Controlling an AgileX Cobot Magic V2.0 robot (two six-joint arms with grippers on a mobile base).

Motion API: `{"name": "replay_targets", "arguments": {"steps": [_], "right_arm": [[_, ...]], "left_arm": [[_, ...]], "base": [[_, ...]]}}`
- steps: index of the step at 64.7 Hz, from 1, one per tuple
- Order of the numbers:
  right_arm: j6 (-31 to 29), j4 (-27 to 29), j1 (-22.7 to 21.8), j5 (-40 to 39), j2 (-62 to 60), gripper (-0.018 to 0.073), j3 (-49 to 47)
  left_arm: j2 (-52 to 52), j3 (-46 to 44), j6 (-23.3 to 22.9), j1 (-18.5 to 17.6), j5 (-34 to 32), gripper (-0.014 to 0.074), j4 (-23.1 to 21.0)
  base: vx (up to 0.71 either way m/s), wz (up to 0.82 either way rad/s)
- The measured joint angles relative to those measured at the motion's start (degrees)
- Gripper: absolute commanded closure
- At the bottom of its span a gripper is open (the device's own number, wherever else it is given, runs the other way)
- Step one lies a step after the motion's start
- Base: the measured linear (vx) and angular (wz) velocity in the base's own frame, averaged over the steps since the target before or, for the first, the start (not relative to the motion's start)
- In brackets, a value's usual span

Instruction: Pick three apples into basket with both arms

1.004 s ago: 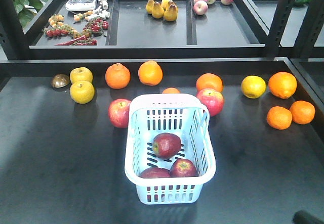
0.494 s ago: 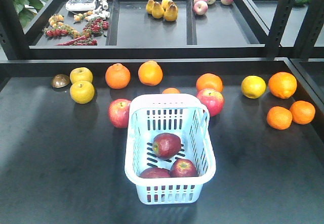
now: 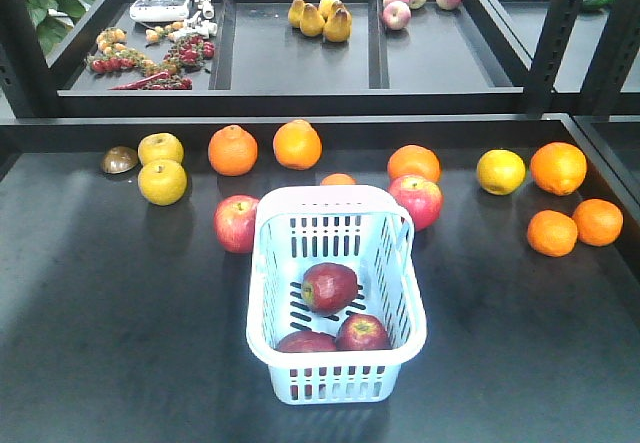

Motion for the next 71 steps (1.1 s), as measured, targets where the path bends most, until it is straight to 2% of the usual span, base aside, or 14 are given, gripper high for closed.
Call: {"name": "replay_targets", "arguments": {"steps": [71], "right_arm": [[0.0, -0.1, 0.0, -0.3, 0.0, 0.0563, 0.0]], "left_arm": [[0.0, 0.0, 0.0, 0.0, 0.0, 0.0603, 0.0]], "base": [[0.0, 0.0]]}}
